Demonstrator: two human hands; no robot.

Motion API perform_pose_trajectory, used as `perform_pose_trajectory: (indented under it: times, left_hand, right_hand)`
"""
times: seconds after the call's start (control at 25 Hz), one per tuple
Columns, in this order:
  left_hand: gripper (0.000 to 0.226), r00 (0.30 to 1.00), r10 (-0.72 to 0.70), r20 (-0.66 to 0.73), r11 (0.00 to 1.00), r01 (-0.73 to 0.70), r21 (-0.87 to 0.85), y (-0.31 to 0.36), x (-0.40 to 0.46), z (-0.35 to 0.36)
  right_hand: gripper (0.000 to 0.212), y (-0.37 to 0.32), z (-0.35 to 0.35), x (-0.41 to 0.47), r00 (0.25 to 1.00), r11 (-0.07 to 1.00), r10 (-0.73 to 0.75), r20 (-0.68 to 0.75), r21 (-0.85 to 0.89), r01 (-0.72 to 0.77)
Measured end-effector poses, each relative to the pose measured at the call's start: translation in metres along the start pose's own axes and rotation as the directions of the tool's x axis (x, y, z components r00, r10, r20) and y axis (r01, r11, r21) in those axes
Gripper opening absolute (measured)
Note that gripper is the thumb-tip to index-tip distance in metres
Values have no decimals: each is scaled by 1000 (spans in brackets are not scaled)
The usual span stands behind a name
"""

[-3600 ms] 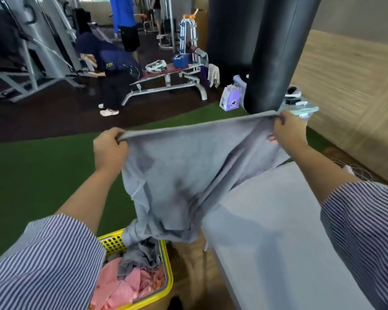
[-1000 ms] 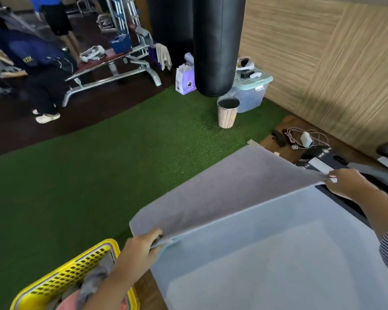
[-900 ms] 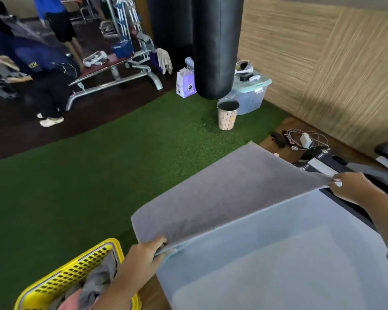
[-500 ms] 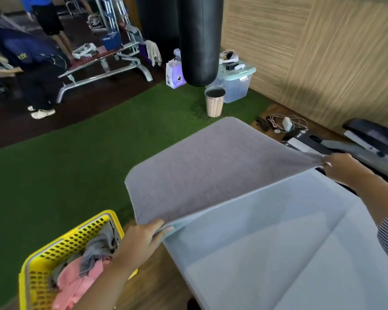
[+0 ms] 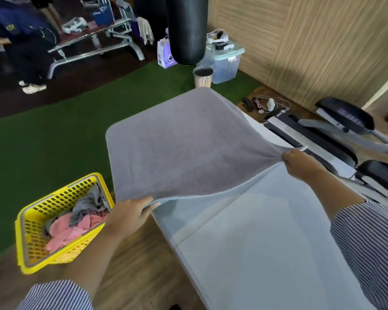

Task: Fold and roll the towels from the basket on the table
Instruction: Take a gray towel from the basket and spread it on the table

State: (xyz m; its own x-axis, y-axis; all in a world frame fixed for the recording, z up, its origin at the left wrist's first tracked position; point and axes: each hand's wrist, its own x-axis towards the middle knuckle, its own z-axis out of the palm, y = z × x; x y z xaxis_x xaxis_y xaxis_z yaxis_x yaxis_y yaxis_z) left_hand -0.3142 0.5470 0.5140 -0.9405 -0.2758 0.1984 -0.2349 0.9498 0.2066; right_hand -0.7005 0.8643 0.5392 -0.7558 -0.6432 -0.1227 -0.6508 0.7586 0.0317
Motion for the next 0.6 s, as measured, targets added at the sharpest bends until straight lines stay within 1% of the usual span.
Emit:
perform_pose_trajectory:
  times: [0.08,0.16,0.24,0.32,0.4,0.48,0.56,0.6]
  left_hand:
    - [50,999,-43,4,999,43,-23,30,-16,7]
    - [55,995,-94,18,995,94,-33,66,-36,12]
    - [53,989,-142,35,987,144,-77,106,-58,16]
    - [48,979,-195,54,975,200,-98,137,-75,21]
    - [49,970,-235,66,966,240,-91,164,-89,25]
    - [48,970,-238,45,966,241,-90,183,-102,31]
    - [47,972,-229,45,972,231,-48,193,-112,35]
    - [45,977,-210,39,977,211,-25,197,-116,37]
  right_hand:
    - [20,16,6,-19,1000,1000,-4,0,-8,4]
    - [19,40,4,-40,999,1000,-7,-42,-3,7]
    - [18,75,3,-68,997,1000,29,-69,14,-28]
    - [20,108,1,-91,994,994,107,-27,-7,-107]
    - [23,132,-1,-115,991,990,136,22,-51,-135]
    - [24,145,5,-133,994,992,106,-16,-67,-107]
    - [23,146,18,-150,998,998,37,-56,-47,-40]
    - [22,143,26,-160,998,999,20,-54,-33,-21]
